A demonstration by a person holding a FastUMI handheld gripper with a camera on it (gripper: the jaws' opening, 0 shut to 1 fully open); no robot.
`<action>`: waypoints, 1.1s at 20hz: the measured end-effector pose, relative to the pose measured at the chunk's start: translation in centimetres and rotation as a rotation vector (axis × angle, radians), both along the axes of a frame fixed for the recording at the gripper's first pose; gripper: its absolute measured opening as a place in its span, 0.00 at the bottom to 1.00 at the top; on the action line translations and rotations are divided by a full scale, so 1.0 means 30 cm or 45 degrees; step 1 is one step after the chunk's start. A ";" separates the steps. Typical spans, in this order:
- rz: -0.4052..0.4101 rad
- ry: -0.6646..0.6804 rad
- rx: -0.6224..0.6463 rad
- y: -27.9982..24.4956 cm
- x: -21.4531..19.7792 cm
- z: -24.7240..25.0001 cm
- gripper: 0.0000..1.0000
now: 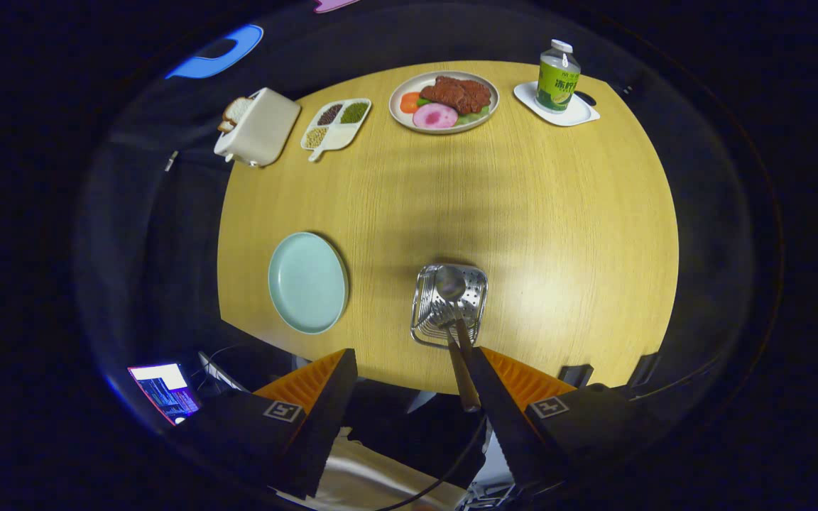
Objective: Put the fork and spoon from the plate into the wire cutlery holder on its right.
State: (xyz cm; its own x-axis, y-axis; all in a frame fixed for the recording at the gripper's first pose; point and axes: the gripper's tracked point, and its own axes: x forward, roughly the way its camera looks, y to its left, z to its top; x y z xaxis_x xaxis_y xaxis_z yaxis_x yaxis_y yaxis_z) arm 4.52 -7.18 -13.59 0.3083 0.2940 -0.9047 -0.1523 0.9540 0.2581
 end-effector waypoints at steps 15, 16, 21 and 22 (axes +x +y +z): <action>-0.187 -1.086 -0.050 -0.082 0.029 0.539 0.99; -0.216 -1.169 -0.046 -0.098 0.024 0.577 0.99; -0.293 -1.504 0.041 -0.100 -0.039 0.740 0.99; -0.293 -1.567 0.042 -0.101 -0.050 0.764 0.99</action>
State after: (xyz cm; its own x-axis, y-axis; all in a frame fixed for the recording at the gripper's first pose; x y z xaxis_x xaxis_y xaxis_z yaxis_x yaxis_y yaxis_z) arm 3.02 -10.21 9.32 0.9900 0.1382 0.0267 -0.1401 0.9863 0.0871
